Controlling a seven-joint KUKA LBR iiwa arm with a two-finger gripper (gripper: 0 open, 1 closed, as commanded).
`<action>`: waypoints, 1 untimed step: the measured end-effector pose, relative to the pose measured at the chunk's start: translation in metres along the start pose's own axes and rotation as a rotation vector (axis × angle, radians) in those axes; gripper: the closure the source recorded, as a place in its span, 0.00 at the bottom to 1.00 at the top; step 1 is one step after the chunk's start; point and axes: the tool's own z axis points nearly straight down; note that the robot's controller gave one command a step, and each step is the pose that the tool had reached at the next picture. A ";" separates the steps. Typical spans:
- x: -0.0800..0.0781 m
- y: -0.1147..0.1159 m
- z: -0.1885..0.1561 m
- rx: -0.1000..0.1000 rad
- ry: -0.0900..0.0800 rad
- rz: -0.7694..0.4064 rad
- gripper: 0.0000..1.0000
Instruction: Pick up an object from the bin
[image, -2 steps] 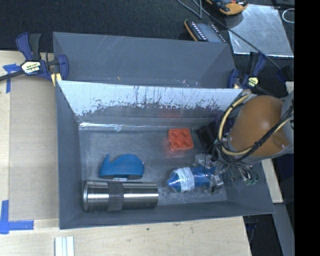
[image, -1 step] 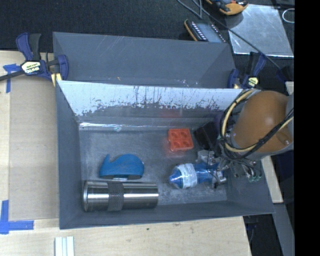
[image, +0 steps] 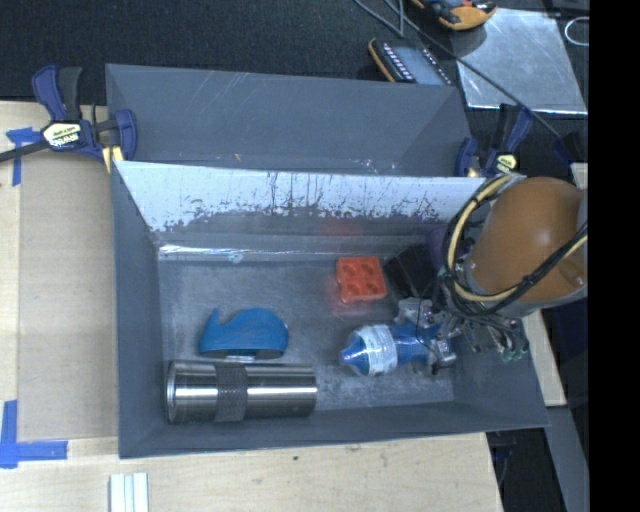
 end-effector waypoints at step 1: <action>0.001 0.000 -0.022 0.000 0.004 0.001 1.00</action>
Offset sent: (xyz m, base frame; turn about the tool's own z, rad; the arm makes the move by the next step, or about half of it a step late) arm 0.0000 0.0002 0.0218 0.0000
